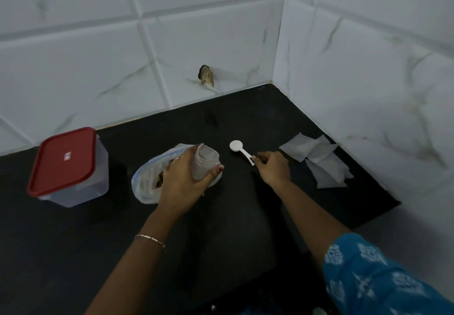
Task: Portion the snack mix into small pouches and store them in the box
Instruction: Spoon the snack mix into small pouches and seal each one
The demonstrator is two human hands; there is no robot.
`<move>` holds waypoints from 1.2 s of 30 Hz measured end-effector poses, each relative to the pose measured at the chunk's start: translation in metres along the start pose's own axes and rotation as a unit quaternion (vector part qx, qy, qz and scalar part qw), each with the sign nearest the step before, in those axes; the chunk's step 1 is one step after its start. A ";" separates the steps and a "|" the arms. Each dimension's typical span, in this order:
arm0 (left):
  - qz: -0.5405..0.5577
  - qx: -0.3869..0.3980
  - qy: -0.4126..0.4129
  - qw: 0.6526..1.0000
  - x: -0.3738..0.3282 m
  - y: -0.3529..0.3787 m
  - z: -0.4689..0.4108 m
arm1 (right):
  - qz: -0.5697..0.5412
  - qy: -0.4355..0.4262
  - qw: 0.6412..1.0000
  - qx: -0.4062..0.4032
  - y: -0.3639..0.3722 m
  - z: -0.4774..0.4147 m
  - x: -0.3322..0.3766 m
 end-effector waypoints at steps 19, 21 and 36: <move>0.042 -0.074 -0.110 0.990 0.065 -0.056 0.043 | 0.062 -0.045 0.997 0.026 0.023 -0.017 0.004; 0.048 -0.064 -0.118 0.990 0.066 -0.056 0.046 | 0.074 -0.047 0.996 0.028 0.026 -0.016 0.010; 0.126 -0.104 -0.164 0.973 0.088 -0.070 0.069 | -0.068 -0.289 0.942 0.158 0.001 0.054 0.097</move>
Point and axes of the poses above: each hand's wrist, its own z-axis away from the middle knuckle, its own y-axis out of the palm, x = y × z, the point moved 2 cm from there along -z, towards the middle knuckle
